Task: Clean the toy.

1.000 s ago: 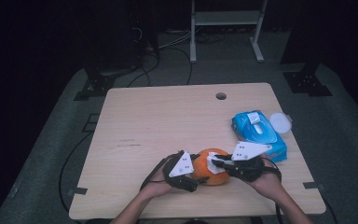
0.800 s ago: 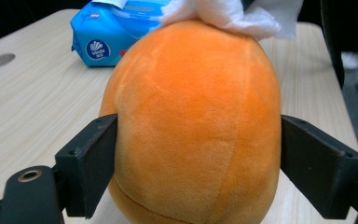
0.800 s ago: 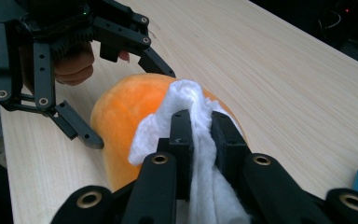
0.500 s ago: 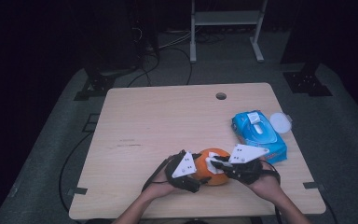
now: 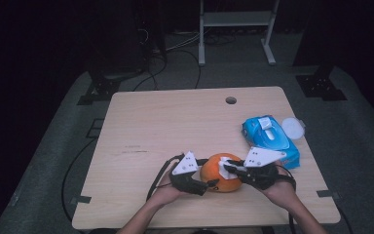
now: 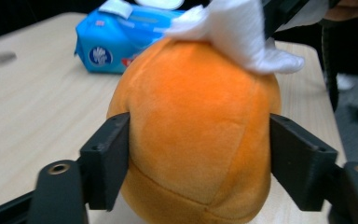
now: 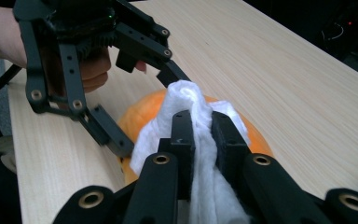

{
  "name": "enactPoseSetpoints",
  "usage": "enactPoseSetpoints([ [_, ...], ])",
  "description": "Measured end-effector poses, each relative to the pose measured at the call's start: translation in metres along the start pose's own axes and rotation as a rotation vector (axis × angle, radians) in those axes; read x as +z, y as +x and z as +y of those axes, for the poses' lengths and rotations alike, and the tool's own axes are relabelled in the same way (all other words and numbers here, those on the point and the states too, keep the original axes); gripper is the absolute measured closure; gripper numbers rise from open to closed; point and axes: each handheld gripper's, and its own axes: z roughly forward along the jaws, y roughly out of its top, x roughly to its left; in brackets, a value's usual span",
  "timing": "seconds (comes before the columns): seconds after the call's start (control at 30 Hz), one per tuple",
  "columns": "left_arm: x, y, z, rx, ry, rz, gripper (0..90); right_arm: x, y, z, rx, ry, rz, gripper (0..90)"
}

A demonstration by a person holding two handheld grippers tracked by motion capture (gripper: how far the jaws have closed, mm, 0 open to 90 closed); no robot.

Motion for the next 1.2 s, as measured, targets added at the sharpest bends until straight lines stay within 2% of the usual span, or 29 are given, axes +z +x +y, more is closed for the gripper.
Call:
enactPoseSetpoints([
  [0.07, 0.002, -0.009, 0.004, 0.080, 0.008, 0.007, 28.9, 0.002, 0.006, 0.003, -0.006, -0.009, 0.021, 79.7],
  [0.1, 0.005, -0.018, 0.006, 0.163, 0.027, 0.010, 29.0, 0.006, 0.016, 0.006, -0.021, -0.011, 0.052, 79.6],
  [0.13, 0.005, -0.018, 0.006, 0.163, 0.027, 0.010, 29.0, 0.006, 0.016, 0.006, -0.021, -0.011, 0.052, 79.6],
  [0.17, 0.006, -0.021, 0.007, 0.192, 0.039, 0.009, 29.0, 0.009, 0.021, 0.007, -0.039, -0.002, 0.056, 79.6],
  [0.23, 0.006, -0.023, 0.006, 0.206, 0.047, 0.013, 28.8, 0.012, 0.027, 0.010, -0.078, 0.011, 0.049, 79.6],
  [0.3, 0.005, -0.019, 0.004, 0.184, 0.039, 0.003, 28.5, 0.010, 0.024, 0.010, -0.075, 0.012, 0.040, 79.5],
  [0.4, 0.005, -0.013, 0.001, 0.125, 0.033, 0.005, 24.8, 0.004, 0.013, 0.007, -0.050, 0.009, 0.004, 79.5],
  [0.47, 0.006, -0.008, 0.000, 0.055, 0.039, 0.006, 15.7, -0.003, 0.001, 0.003, -0.023, 0.015, -0.029, 79.5],
  [0.5, 0.008, -0.005, 0.000, 0.015, 0.058, 0.004, 12.5, -0.005, -0.003, 0.001, -0.013, 0.015, -0.036, 79.5],
  [0.57, 0.012, -0.001, -0.002, -0.041, 0.083, -0.009, 9.8, -0.009, -0.011, -0.002, 0.014, 0.008, -0.057, 79.5],
  [0.6, 0.012, -0.001, -0.003, -0.042, 0.074, -0.016, 12.4, -0.010, -0.013, -0.003, 0.021, 0.004, -0.062, 79.5],
  [0.63, 0.011, -0.003, -0.002, -0.027, 0.066, -0.010, 18.0, -0.010, -0.011, -0.002, 0.020, 0.002, -0.052, 79.7],
  [0.73, 0.010, -0.007, 0.000, 0.008, 0.073, 0.000, 20.8, -0.007, -0.005, -0.001, 0.006, 0.008, -0.043, 79.7],
  [0.77, 0.009, -0.009, 0.001, 0.024, 0.072, -0.004, 22.8, -0.003, 0.001, 0.001, -0.003, 0.003, -0.015, 79.7],
  [0.83, 0.009, -0.009, 0.001, 0.023, 0.077, -0.009, 22.7, -0.001, 0.003, 0.002, -0.005, 0.004, -0.006, 79.7],
  [0.87, 0.009, -0.008, 0.001, 0.010, 0.076, -0.016, 22.0, 0.000, 0.006, 0.002, -0.009, 0.008, -0.006, 79.7],
  [0.97, 0.011, -0.004, 0.001, -0.088, 0.077, -0.064, 14.9, 0.002, 0.007, 0.002, -0.009, 0.007, 0.006, 79.7],
  [1.03, 0.011, -0.002, 0.001, -0.120, 0.079, -0.076, 12.7, 0.006, 0.008, 0.002, -0.002, 0.009, 0.026, 79.7],
  [1.1, 0.011, -0.003, 0.001, -0.101, 0.092, -0.065, 13.9, 0.009, 0.013, 0.002, -0.010, 0.012, 0.036, 79.6],
  [1.17, 0.010, -0.003, 0.000, -0.077, 0.106, -0.045, 19.9, 0.013, 0.018, 0.002, -0.024, 0.020, 0.039, 79.7],
  [1.2, 0.010, -0.003, -0.001, -0.080, 0.103, -0.044, 22.0, 0.013, 0.019, 0.002, -0.033, 0.025, 0.035, 79.7],
])
